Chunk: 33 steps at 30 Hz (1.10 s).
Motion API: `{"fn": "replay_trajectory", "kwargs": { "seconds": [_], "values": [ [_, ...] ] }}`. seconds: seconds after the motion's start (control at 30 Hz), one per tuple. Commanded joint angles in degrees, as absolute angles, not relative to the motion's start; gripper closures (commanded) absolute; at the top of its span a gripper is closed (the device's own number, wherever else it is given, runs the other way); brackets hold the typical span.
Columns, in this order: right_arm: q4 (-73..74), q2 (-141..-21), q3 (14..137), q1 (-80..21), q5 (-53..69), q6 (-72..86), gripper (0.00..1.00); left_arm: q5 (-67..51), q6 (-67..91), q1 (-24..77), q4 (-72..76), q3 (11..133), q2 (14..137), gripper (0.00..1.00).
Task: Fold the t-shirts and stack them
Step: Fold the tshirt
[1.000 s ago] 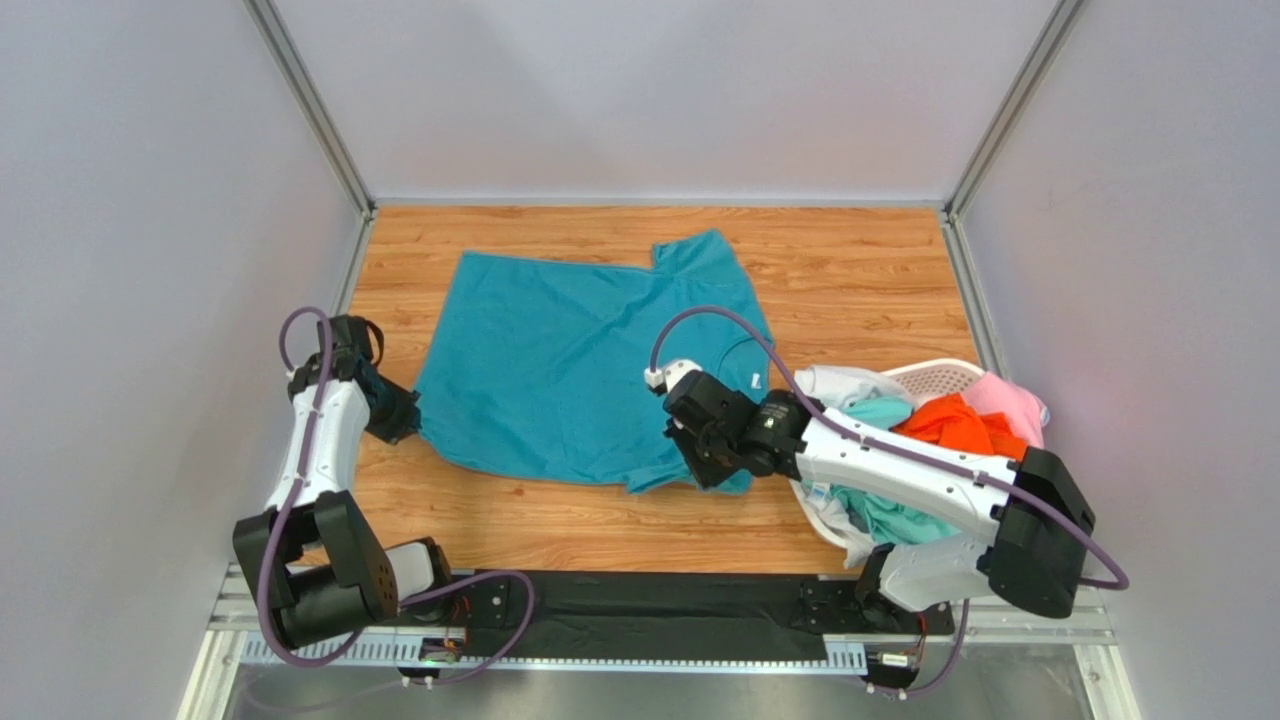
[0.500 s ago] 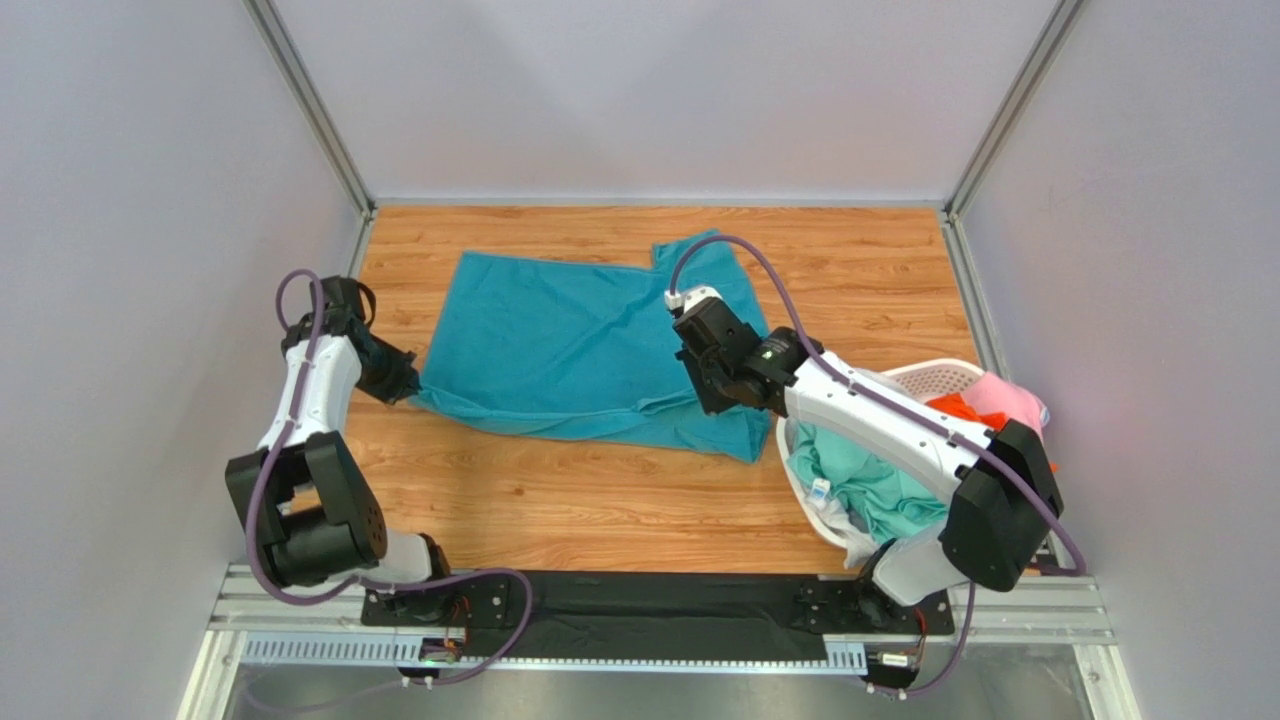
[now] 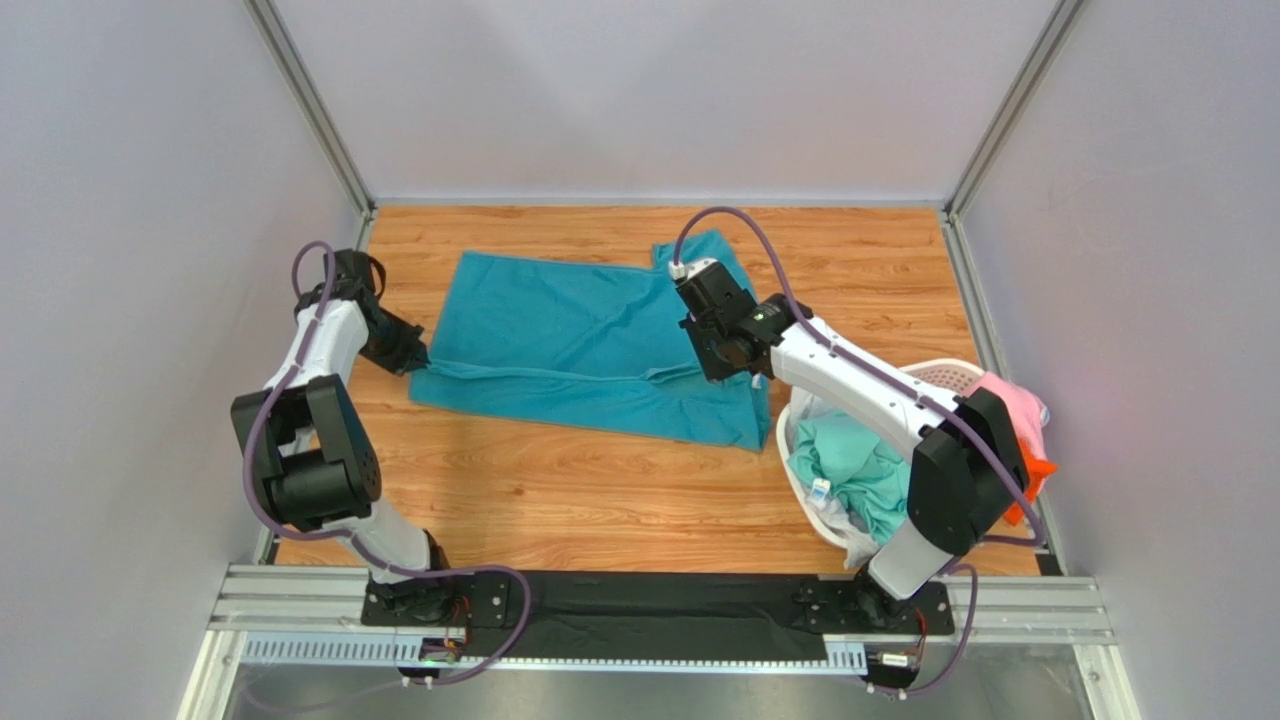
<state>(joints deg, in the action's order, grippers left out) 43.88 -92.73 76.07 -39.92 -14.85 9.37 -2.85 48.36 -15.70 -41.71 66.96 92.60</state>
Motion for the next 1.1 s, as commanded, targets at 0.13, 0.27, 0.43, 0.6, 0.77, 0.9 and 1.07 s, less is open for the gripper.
{"fn": "replay_trajectory", "kwargs": {
  "seconds": [0.13,0.27,0.43,0.6,0.77,0.9,1.07],
  "values": [
    [43.15,-97.47,81.47,-37.0,-13.98,6.5,1.0,-0.88,49.66,-15.56,-40.87,72.24,97.11,1.0],
    [43.07,-100.36,83.32,-35.78,-13.71,5.8,1.0,-0.09,50.01,-15.56,-41.04,74.09,100.28,1.0],
    [42.98,-104.66,86.22,-33.75,-13.27,5.71,1.0,-0.09,49.4,-15.56,-40.87,76.9,104.23,0.97],
    [42.54,-109.15,89.38,-32.26,-14.32,6.68,0.95,-0.7,48.26,-15.38,-40.34,79.36,106.87,0.78],
    [44.2,-112.41,93.86,-31.99,-17.14,7.73,0.54,-2.37,46.58,-15.29,-40.43,80.16,106.35,0.01],
    [44.21,-109.18,91.85,-32.17,-15.74,10.18,0.0,-2.63,45.79,-14.77,-40.43,77.79,103.28,0.0],
    [39.56,-103.01,83.77,-33.31,-7.83,11.95,0.0,-2.64,44.65,-12.14,-40.43,75.06,100.11,0.0]
  ]
}}
